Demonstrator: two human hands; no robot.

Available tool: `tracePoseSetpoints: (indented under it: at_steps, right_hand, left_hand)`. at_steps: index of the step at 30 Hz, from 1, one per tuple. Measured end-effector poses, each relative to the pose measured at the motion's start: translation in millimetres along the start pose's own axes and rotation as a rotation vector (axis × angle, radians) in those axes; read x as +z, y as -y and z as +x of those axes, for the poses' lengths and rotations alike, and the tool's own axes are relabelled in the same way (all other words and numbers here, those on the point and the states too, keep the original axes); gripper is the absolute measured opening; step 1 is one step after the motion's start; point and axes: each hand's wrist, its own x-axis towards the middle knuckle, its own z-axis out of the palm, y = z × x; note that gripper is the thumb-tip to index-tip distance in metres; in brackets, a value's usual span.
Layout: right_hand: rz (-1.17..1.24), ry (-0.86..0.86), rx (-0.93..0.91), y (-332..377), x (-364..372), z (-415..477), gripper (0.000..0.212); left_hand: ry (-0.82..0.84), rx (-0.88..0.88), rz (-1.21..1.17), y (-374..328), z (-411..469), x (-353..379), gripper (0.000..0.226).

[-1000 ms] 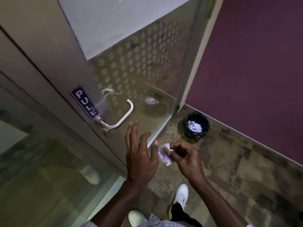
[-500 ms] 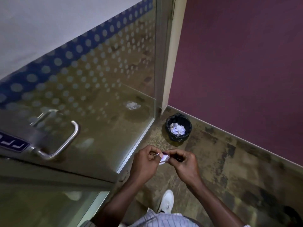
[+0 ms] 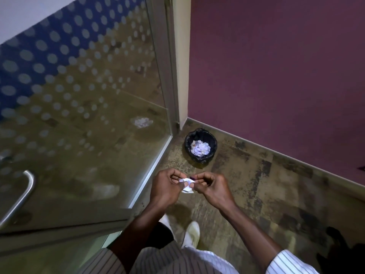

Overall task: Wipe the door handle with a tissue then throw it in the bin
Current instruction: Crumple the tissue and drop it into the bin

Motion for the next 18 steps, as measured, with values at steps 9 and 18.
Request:
tracePoseSetpoints:
  at_steps: [9,18]
  right_hand:
    - [-0.162,-0.041,0.160,3,-2,58,0.019]
    - [-0.457,-0.242,0.261,-2,-12,139,0.011]
  left_hand:
    - [0.080,0.107,0.072,-5,67,12,0.013]
    - [0.237,0.098,0.357,-3,175,13,0.008]
